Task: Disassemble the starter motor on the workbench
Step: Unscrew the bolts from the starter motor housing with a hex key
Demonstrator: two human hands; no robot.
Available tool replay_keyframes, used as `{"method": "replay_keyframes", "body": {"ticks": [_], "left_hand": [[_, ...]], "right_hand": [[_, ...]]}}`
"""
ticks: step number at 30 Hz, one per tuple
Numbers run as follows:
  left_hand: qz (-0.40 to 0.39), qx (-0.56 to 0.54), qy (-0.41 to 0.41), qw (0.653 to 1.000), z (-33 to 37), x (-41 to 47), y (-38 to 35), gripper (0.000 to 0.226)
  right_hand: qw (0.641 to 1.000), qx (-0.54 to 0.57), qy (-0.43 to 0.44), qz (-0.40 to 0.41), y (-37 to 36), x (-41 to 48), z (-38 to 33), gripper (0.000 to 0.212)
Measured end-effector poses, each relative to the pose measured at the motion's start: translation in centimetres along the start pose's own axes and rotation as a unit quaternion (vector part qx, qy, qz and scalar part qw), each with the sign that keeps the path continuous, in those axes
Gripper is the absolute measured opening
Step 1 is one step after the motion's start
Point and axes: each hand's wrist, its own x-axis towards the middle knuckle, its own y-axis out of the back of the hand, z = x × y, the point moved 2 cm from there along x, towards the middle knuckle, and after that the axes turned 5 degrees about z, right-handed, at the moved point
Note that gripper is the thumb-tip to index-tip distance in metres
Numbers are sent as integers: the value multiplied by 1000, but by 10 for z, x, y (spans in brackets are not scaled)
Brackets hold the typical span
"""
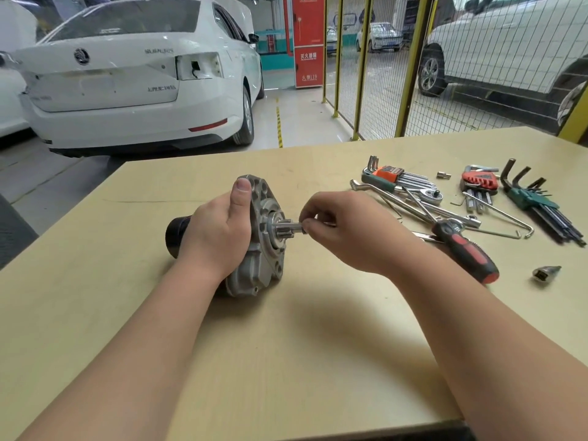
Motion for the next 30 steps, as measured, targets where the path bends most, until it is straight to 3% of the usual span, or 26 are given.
{"method": "replay_keyframes", "body": {"ticks": [7,11,14,22,26,30], "left_hand": [[30,-22,39,999,5,-3,-9,63],[33,-28,44,998,6,-3,-8,62],[38,-30,51,998,7,-5,-7,59],[11,-40,36,998,11,-9,-4,59],[-39,-7,24,999,16,-9,-2,32],[-42,2,12,999,20,-9,-2,33]], "right_hand": [[1000,-5,-15,-6,-1,9,-8,13],[989,52,-99,-96,7,24,-8,16],[962,86,-166,-201,10,33,-10,19],[855,205,-333,-341,7,37,-7,30],[925,112,-236,-277,10,39,-14,23],[974,-43,-94,-200,13,33,-21,24]]}}
